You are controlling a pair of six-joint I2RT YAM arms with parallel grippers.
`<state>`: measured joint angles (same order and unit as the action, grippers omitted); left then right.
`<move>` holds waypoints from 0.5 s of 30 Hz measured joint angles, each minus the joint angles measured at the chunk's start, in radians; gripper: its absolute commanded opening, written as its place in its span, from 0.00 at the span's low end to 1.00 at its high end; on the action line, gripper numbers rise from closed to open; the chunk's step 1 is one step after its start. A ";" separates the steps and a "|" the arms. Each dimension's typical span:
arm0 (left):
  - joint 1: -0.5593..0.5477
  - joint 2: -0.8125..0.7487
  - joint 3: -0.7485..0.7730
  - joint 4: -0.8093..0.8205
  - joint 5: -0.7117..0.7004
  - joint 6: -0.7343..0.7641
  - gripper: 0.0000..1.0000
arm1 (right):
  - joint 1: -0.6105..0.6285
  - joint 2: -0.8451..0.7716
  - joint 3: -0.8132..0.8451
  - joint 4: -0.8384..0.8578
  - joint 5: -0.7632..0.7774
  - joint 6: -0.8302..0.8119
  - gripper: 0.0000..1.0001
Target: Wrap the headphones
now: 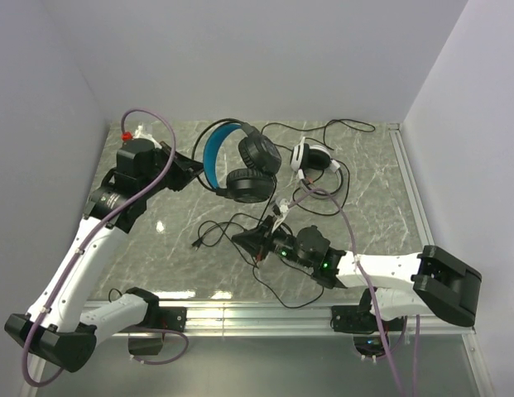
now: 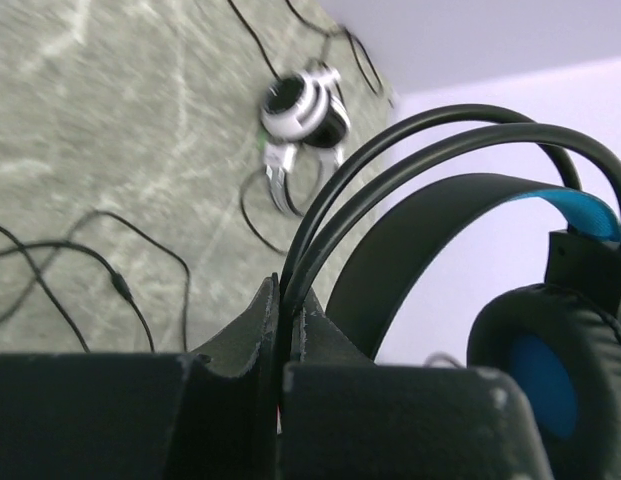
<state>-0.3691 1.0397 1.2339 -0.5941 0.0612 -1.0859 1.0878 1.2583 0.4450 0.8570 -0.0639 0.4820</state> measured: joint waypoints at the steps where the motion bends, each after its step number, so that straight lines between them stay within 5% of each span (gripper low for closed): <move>1: 0.004 -0.002 0.000 0.000 0.033 0.000 0.00 | -0.010 -0.002 0.000 0.009 -0.001 0.001 0.01; 15: 0.032 -0.019 0.027 -0.005 0.256 0.010 0.00 | -0.245 0.034 -0.029 0.085 -0.117 0.073 0.09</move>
<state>-0.3367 1.0210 1.2613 -0.5987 0.3172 -1.0760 0.8429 1.2922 0.4156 0.9421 -0.1810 0.5549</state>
